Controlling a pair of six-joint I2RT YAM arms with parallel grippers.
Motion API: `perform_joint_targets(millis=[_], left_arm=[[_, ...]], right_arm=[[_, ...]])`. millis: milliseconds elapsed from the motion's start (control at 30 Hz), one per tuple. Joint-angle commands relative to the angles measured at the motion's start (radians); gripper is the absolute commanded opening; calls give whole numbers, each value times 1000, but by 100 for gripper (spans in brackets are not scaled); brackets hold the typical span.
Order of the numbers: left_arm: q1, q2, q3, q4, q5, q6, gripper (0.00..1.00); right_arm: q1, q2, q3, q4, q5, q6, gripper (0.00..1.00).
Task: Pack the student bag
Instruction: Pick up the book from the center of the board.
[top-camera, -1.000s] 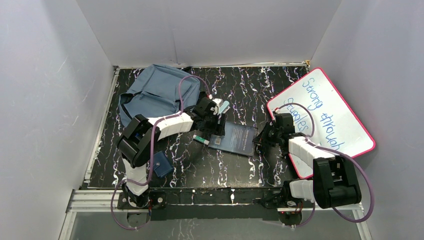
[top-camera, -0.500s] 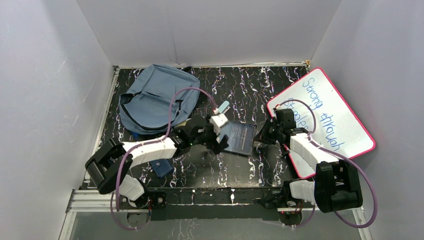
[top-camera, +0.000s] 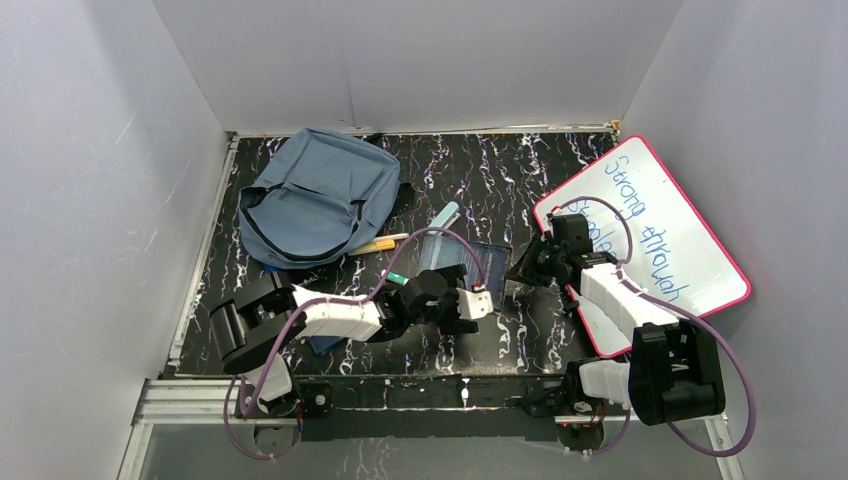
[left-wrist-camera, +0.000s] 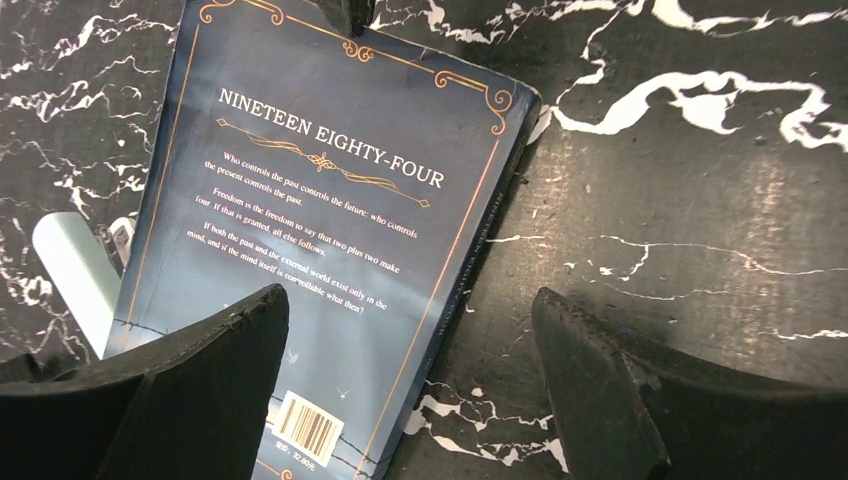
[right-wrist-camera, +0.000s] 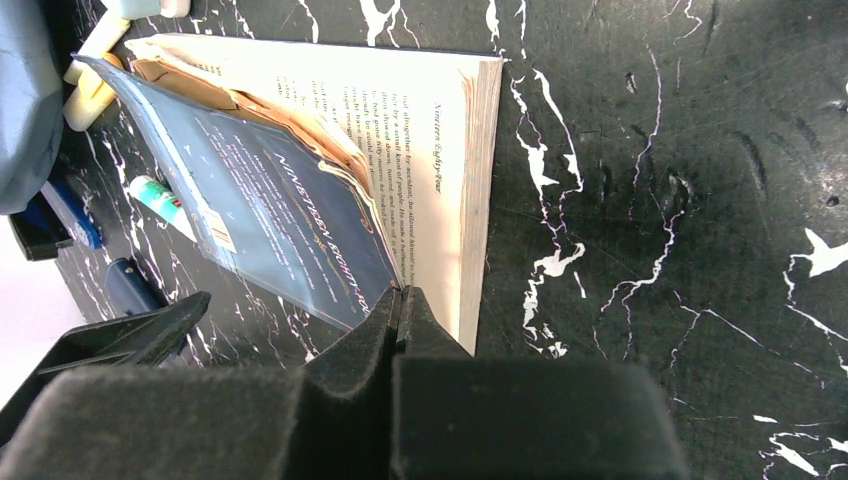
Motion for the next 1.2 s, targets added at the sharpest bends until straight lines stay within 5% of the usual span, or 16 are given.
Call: perform_joint_targets(millis=[0, 200, 333, 667, 1167], left_arm=[[-16, -16, -10, 89, -88, 77, 88], [-16, -58, -53, 90, -86, 30, 88], [-17, -72, -69, 89, -93, 20, 87], [-17, -84, -80, 89, -111, 29, 87], [-25, -94, -87, 86, -110, 16, 87]], right_arm=[[2, -23, 43, 12, -14, 4, 0], [2, -26, 13, 81, -15, -42, 0], [2, -21, -2, 128, -12, -64, 29], [1, 46, 12, 146, 105, -74, 70], [-4, 278, 77, 245, 7, -89, 69]])
